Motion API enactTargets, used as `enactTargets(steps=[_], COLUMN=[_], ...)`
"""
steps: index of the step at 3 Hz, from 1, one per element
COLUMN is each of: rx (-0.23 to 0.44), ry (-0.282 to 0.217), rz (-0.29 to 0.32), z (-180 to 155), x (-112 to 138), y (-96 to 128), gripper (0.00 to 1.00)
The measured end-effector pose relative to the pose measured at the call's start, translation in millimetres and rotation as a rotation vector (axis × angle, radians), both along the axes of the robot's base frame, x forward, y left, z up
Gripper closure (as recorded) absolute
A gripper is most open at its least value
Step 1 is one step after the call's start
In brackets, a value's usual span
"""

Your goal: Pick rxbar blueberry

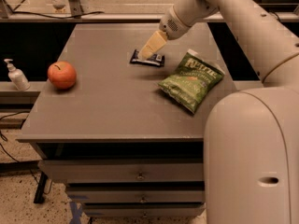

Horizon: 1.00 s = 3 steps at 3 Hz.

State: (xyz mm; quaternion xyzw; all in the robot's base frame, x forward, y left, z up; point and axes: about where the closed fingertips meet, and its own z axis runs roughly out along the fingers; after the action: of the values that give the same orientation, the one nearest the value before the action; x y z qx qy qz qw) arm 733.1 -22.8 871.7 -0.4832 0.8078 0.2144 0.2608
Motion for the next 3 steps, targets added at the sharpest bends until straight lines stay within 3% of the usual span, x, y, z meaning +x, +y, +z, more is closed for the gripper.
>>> enactTargets(steps=[3], rx=[-0.030], ry=[0.016], rz=[0.049], z=[-36.5], x=[10.3], y=[11.8], gripper=[0.00])
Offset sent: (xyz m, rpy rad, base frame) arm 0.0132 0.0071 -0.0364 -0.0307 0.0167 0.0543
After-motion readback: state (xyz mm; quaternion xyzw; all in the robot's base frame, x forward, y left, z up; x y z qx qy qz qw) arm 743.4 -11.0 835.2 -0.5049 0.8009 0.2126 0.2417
